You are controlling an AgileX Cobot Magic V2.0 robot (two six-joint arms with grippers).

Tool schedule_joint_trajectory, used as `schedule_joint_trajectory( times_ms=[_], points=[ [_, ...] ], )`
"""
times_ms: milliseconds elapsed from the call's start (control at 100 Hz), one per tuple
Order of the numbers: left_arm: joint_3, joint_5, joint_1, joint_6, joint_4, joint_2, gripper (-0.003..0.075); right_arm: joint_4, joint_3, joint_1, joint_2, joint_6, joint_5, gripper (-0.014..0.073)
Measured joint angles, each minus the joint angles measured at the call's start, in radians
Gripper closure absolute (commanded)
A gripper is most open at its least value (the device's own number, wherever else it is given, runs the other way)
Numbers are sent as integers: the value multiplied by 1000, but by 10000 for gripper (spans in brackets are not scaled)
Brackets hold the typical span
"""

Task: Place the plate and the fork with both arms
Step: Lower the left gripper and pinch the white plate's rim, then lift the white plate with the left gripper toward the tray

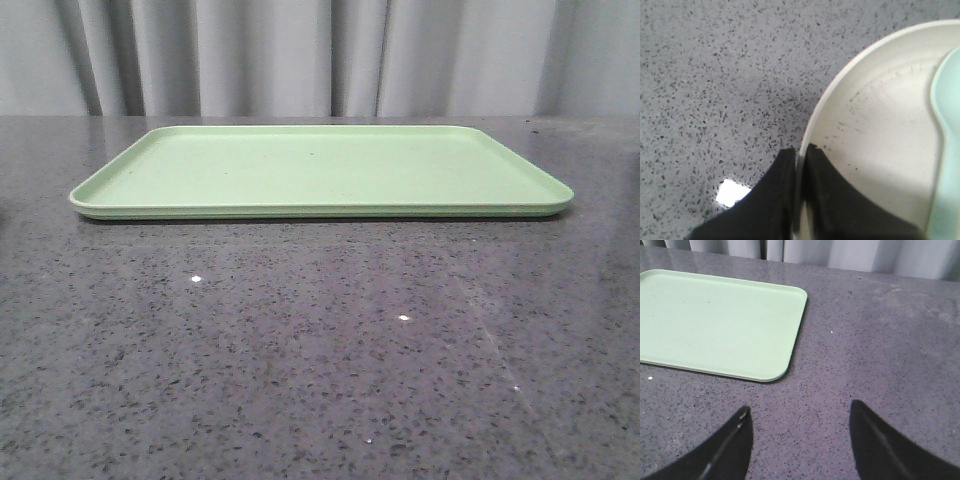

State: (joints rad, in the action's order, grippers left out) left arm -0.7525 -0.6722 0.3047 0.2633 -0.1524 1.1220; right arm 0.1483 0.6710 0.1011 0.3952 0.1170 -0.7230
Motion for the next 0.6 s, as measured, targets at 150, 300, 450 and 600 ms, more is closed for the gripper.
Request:
schedule_joint_trajectory(
  times_ms=[150,300,450,600],
  points=[
    [0,-4,46,-43,84,-52,740,0,0,0,0,0,0,155],
    [2,-13,98,-134,207,-82,740,1,0,0,0,0,2,155],
    [2,-16,145,-236,361,-106,740,1,0,0,0,0,2,155],
    [2,-16,166,-332,506,-121,740,1,0,0,0,0,2,155]
  ],
)
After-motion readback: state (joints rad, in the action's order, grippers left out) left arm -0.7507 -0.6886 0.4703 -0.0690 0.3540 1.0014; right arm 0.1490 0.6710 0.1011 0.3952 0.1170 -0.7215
